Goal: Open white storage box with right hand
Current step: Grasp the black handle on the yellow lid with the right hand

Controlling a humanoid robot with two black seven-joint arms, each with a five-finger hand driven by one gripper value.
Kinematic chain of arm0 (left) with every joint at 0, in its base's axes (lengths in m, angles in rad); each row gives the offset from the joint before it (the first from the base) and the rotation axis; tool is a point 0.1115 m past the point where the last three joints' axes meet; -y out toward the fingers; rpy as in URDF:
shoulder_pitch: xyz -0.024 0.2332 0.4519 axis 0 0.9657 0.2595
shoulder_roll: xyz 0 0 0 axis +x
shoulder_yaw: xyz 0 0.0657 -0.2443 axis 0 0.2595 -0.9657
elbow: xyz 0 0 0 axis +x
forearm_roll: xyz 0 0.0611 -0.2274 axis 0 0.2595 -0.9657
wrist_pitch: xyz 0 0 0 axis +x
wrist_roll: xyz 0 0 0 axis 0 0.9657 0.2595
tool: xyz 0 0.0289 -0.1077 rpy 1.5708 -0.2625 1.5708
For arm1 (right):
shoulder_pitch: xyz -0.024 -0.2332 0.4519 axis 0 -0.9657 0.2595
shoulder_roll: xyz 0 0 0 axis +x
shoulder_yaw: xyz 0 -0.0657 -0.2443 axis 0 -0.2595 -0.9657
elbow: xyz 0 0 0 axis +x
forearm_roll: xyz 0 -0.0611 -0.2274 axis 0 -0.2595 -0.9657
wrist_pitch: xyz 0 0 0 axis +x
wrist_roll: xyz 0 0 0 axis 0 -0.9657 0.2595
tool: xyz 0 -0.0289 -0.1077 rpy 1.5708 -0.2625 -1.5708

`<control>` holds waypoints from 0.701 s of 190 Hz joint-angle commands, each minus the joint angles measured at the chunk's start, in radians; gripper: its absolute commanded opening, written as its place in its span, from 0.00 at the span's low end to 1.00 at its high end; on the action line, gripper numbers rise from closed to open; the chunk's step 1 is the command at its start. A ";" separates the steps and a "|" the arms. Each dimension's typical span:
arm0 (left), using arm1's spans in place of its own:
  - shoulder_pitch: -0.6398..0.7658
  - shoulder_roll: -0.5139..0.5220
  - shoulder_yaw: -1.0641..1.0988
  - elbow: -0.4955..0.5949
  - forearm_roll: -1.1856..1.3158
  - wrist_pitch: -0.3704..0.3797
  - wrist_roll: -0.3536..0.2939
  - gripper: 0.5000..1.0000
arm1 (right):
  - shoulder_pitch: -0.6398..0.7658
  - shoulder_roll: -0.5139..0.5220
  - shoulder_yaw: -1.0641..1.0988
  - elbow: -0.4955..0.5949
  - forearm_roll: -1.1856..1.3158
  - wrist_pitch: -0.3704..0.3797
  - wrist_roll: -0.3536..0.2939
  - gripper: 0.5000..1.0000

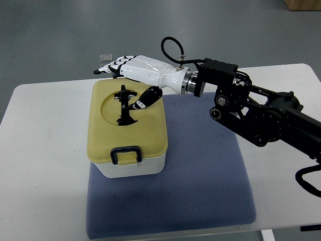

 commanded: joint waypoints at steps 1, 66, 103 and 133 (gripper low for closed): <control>0.000 0.000 0.000 0.000 0.001 0.000 0.000 1.00 | -0.014 0.019 0.002 -0.001 0.000 -0.017 -0.003 0.84; 0.000 0.000 0.000 0.000 -0.001 0.000 0.000 1.00 | -0.022 0.068 0.002 -0.018 0.000 -0.063 -0.019 0.56; 0.000 0.000 0.000 0.000 -0.001 0.000 0.000 1.00 | -0.022 0.073 0.002 -0.020 0.000 -0.072 -0.020 0.26; 0.000 0.000 0.000 0.000 -0.001 0.000 0.000 1.00 | -0.022 0.068 0.002 -0.021 0.000 -0.080 -0.020 0.00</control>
